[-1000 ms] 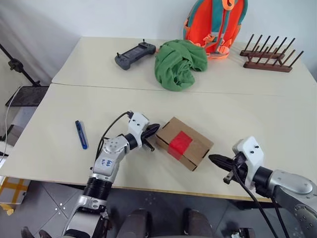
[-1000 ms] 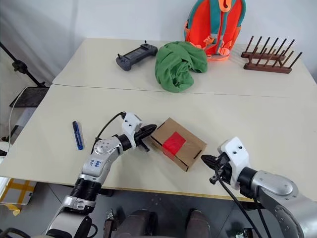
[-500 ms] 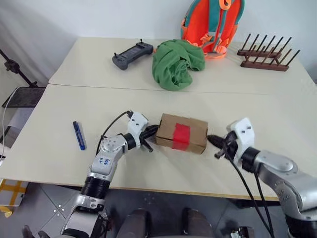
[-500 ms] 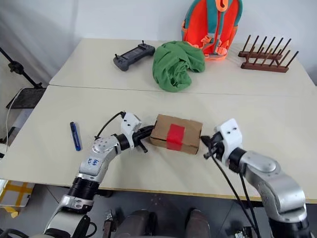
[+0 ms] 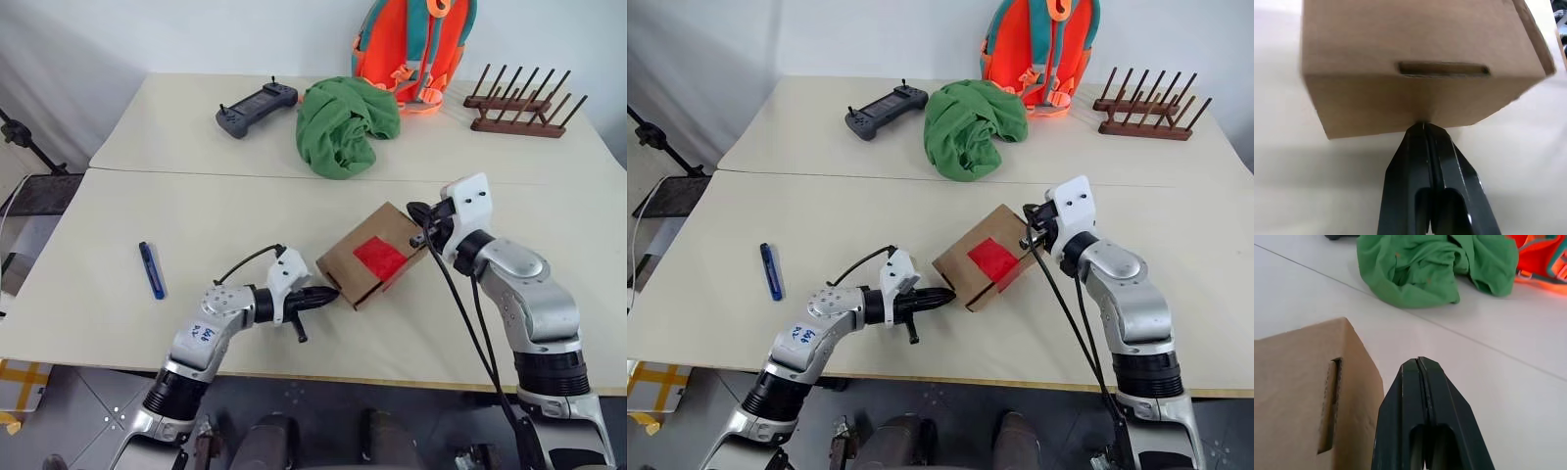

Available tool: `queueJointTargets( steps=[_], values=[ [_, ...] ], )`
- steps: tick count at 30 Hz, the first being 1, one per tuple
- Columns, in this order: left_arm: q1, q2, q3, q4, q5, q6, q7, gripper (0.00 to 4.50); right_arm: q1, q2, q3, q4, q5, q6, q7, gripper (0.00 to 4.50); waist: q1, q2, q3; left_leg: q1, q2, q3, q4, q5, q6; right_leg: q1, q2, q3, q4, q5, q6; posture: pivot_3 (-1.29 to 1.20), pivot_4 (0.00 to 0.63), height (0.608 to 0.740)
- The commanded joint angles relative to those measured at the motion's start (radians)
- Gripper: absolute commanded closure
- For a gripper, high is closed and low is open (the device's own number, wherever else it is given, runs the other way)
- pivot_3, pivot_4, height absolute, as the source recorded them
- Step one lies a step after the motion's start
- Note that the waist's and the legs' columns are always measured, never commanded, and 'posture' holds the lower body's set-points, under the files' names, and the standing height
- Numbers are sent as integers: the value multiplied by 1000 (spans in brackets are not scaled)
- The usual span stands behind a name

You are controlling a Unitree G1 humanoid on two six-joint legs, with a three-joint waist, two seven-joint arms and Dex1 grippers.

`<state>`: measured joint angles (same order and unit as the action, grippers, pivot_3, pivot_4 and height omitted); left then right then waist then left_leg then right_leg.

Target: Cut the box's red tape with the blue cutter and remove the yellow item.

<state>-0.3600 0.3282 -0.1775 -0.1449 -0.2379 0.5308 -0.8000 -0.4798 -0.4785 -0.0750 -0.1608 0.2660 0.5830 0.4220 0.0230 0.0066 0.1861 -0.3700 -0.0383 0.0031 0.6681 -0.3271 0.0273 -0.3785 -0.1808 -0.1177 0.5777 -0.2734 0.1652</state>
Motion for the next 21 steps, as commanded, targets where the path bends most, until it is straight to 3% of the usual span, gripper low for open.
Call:
queueJointTargets(
  steps=[1,8,16,21],
  values=[
    [4,43,54,-35,-24,-5,4,4472,-15,-47,-70,-42,-8,-21,-13,4495,1,0,0,0,0,0,0,0,0,0,0,0,0,0,0,0,150,740],
    [-29,73,96,81,5,-82,36,4472,76,-145,-149,-196,51,109,29,4495,4,0,0,0,0,1,-1,0,0,0,0,-1,0,0,0,0,150,740],
    [-176,-34,71,332,84,-297,134,4472,386,-379,-286,-536,260,356,251,4495,20,-1,1,-2,0,5,0,-1,0,0,-1,-2,-1,0,0,0,150,740],
    [-227,-81,32,439,114,-384,114,4472,489,-414,-327,-625,365,458,271,4495,22,-3,1,0,0,7,0,-1,1,1,0,-1,-2,0,0,0,150,740]
  ],
)
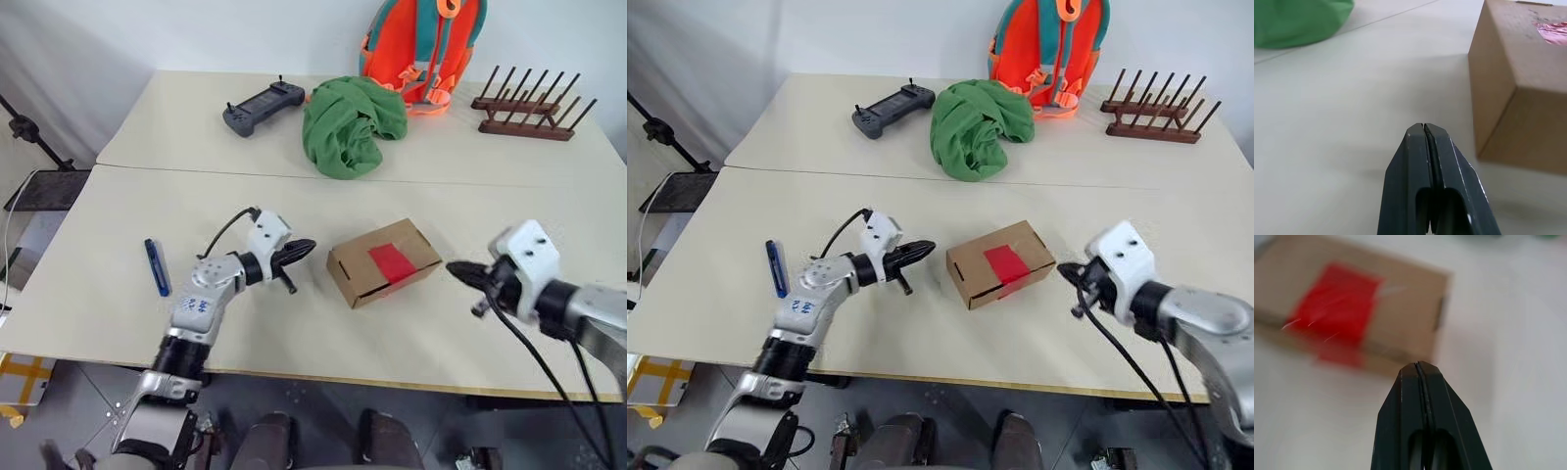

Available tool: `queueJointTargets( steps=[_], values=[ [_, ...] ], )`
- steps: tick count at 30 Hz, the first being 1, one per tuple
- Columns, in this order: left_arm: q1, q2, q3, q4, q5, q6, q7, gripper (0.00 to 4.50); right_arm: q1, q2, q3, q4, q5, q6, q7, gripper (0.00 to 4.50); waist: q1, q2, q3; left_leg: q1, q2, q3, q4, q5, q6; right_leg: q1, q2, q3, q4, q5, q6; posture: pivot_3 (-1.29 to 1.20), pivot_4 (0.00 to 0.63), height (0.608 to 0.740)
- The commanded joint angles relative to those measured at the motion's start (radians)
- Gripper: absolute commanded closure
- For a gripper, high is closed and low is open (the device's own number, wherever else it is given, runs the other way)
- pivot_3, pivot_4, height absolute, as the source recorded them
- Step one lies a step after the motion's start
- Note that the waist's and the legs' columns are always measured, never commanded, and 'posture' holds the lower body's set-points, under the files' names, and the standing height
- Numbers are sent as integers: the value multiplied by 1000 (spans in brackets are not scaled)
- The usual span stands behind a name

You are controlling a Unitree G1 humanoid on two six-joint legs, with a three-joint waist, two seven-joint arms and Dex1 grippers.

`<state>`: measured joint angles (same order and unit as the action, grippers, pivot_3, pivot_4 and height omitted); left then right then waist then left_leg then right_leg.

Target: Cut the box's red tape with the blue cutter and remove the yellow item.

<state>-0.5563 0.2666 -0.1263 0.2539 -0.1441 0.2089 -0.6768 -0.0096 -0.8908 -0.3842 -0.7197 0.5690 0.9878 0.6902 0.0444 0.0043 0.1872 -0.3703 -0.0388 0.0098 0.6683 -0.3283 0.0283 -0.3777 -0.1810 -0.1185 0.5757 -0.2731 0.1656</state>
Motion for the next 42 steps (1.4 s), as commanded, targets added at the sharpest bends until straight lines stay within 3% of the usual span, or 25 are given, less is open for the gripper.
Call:
queueJointTargets(
  steps=[1,4,9,16,21,31,42],
  values=[
    [-40,-26,-25,60,24,-79,-15,4472,16,5,6,-71,66,58,-10,4495,1,-1,0,0,0,0,1,0,0,0,0,0,0,0,0,0,150,740],
    [-58,-44,-50,102,25,-113,-62,4472,-33,57,164,-26,7,14,-71,4495,-2,-2,1,0,0,-2,3,0,0,0,0,1,0,1,-1,0,150,740],
    [-52,-45,-76,73,6,-85,-147,4472,-130,126,284,77,-86,-59,-147,4495,0,-2,1,-1,1,-3,9,-1,1,0,0,2,1,1,-1,0,150,740],
    [31,-10,-136,-175,-99,123,-304,4472,-271,152,343,191,-127,-129,-111,4495,-7,-2,1,-3,2,-4,11,-3,2,0,0,2,2,1,-1,0,150,740],
    [64,-9,-179,-285,-118,217,-324,4472,-307,125,388,228,-139,-161,-35,4495,-6,-2,1,-3,1,-4,12,-3,2,0,0,2,2,1,-1,0,150,740],
    [33,-59,-178,-232,-82,204,-251,4472,-343,51,438,350,-252,-274,54,4495,-15,-2,1,-3,1,-4,12,-4,3,0,0,2,2,1,-1,0,150,740],
    [21,-11,-114,-228,-88,206,-211,4472,-459,136,462,579,-401,-469,7,4495,-20,-2,1,-3,2,-3,13,-4,2,0,1,3,3,1,-1,0,150,740]
  ],
)
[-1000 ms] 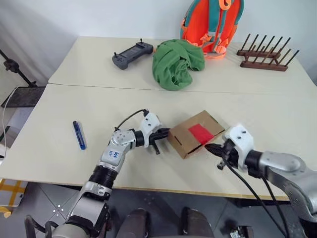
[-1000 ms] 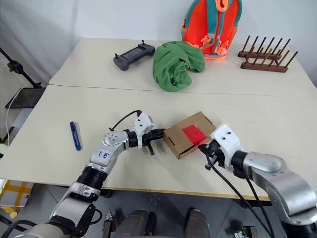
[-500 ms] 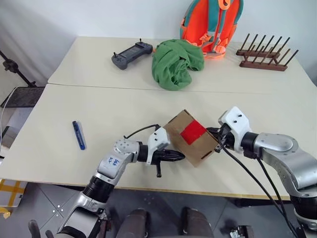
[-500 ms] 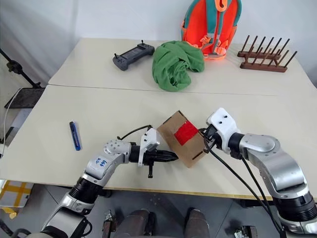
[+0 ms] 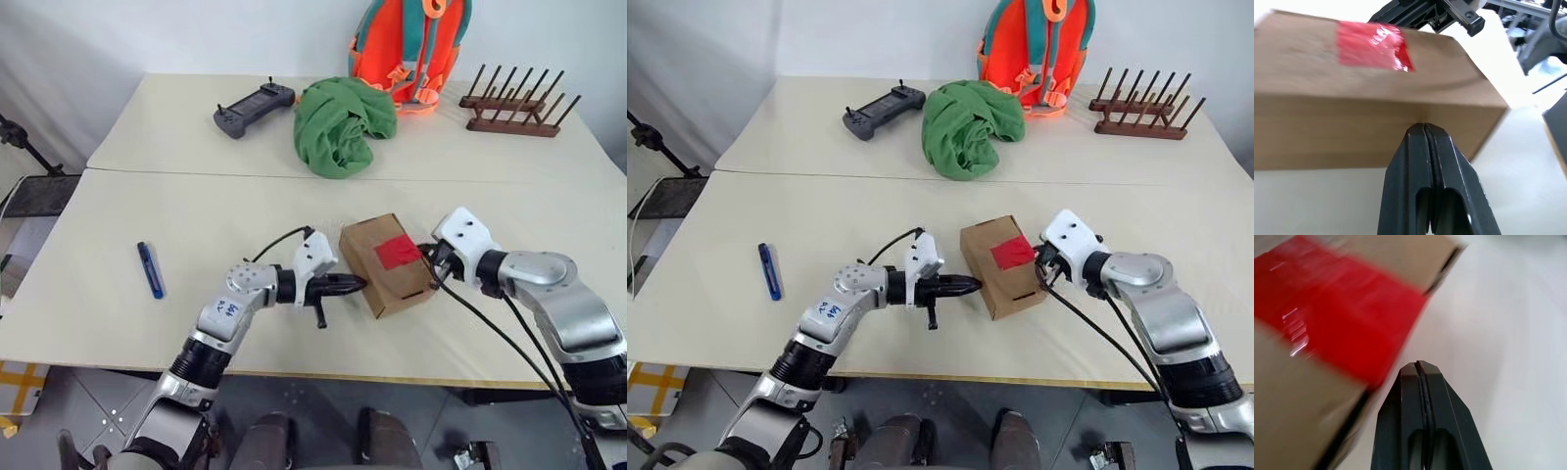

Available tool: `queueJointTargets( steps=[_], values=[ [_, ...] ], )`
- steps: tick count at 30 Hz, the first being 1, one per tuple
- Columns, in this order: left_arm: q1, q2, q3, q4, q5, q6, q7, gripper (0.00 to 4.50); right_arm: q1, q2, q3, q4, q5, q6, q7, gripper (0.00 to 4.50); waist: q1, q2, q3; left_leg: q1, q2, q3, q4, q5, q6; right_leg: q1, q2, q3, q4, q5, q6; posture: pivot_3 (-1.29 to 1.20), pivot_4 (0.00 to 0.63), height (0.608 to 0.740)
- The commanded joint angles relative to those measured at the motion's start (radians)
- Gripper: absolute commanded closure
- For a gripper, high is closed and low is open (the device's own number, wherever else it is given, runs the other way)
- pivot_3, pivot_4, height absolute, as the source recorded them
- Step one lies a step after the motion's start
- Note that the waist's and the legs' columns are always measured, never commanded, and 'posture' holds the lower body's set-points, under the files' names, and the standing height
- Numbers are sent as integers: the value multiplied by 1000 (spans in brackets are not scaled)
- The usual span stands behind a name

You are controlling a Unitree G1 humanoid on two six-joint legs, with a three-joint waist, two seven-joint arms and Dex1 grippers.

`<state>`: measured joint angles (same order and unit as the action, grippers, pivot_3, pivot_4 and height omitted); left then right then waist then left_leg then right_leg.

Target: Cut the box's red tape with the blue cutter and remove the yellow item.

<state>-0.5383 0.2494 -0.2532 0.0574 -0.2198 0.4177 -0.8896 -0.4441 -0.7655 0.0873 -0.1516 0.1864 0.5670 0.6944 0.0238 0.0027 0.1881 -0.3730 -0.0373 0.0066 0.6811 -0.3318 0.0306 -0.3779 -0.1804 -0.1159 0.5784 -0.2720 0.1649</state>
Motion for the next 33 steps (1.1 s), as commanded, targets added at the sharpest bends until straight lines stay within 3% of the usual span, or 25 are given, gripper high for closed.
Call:
queueJointTargets(
  steps=[1,20,25,28,33],
  values=[
    [8,10,11,-43,-15,3,4,4472,-32,16,-6,23,-25,-65,8,4495,0,0,0,0,0,0,0,0,0,0,0,0,0,0,0,0,150,740],
    [93,38,40,-150,-31,70,90,4472,-131,61,-26,179,-42,-161,70,4495,0,0,0,0,0,0,0,0,0,0,0,0,0,0,0,0,150,740],
    [214,129,204,-286,-93,172,154,4472,-131,32,-168,165,37,-94,55,4495,-3,1,1,0,2,0,-1,-1,-1,-1,0,0,1,0,0,0,150,740],
    [314,183,305,-376,-110,185,193,4500,-29,-49,-253,56,261,59,288,3878,1,2,1,0,5,0,-2,-1,-2,-3,0,0,2,0,0,0,150,740],
    [377,191,386,-461,-143,183,255,3348,1,-70,-341,107,323,6,342,2251,3,2,1,0,5,0,1,-4,-1,0,0,0,1,0,0,0,150,740]
  ],
)
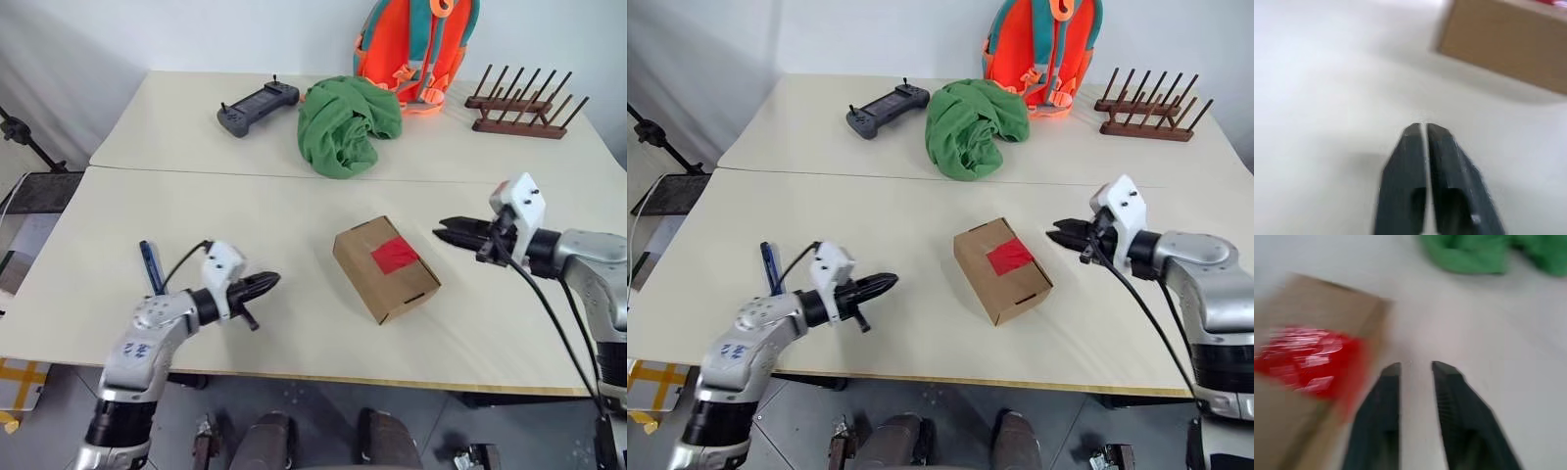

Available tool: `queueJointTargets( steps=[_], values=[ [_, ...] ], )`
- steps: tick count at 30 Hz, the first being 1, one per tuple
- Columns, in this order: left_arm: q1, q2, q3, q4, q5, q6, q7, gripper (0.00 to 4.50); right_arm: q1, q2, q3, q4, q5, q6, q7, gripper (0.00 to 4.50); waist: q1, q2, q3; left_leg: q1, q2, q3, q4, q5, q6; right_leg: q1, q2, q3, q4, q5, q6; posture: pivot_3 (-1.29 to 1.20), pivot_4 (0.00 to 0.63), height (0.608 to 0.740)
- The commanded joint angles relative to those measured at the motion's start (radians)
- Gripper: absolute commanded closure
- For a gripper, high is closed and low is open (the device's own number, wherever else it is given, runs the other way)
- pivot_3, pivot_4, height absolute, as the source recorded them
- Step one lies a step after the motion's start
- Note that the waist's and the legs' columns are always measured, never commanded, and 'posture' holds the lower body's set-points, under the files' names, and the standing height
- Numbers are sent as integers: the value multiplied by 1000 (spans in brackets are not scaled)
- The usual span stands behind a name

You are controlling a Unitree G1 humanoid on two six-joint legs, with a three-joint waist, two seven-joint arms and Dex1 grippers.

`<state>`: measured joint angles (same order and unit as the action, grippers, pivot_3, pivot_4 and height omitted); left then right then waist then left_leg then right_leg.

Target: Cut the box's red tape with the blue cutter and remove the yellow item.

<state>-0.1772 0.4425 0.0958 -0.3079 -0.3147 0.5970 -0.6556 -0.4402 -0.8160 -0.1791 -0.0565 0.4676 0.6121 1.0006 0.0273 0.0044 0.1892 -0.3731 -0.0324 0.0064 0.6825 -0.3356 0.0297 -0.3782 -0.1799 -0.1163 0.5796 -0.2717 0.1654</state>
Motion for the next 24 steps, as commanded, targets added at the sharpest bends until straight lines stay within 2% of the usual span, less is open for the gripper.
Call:
queueJointTargets(
  steps=[1,6,7,11,13,17,21,24],
  values=[
    [28,-5,45,-119,-54,2,32,3036,4,-29,-78,27,39,-56,51,1905,-1,0,0,0,0,1,0,0,0,1,0,0,-2,0,0,0,150,740],
    [113,-42,77,-253,-79,-6,112,1459,33,-54,-90,109,46,-129,143,152,-2,0,0,2,1,2,0,-1,0,1,1,2,-2,0,0,0,150,740],
    [134,-49,85,-277,-79,-4,131,1137,38,-60,-88,126,43,-139,159,0,-2,0,0,2,1,2,-1,-1,0,1,1,2,-2,0,0,0,150,740],
    [231,-66,148,-344,-96,-8,190,24,37,-59,-77,199,35,-175,212,0,-5,0,0,2,1,3,-1,-1,0,1,1,2,-3,0,0,0,150,740],
    [272,-69,173,-372,-120,-2,200,24,32,-57,-72,224,33,-178,221,0,-4,0,0,2,2,4,-1,-1,0,1,1,3,-4,0,0,0,150,740],
    [465,-115,259,-496,-175,-18,238,24,10,-30,-66,315,23,-210,224,0,-4,0,0,2,2,4,0,-2,0,1,1,5,-5,0,0,0,150,740],
    [672,-211,356,-537,-140,-155,268,24,-32,8,-29,335,18,-198,204,0,-4,1,0,2,2,5,0,-3,0,1,1,5,-6,0,0,0,150,740],
    [714,-257,401,-537,-139,-202,323,24,-57,34,-9,333,18,-187,197,0,-1,2,1,2,2,5,0,-3,0,1,1,5,-11,0,-1,0,150,740]
  ],
)
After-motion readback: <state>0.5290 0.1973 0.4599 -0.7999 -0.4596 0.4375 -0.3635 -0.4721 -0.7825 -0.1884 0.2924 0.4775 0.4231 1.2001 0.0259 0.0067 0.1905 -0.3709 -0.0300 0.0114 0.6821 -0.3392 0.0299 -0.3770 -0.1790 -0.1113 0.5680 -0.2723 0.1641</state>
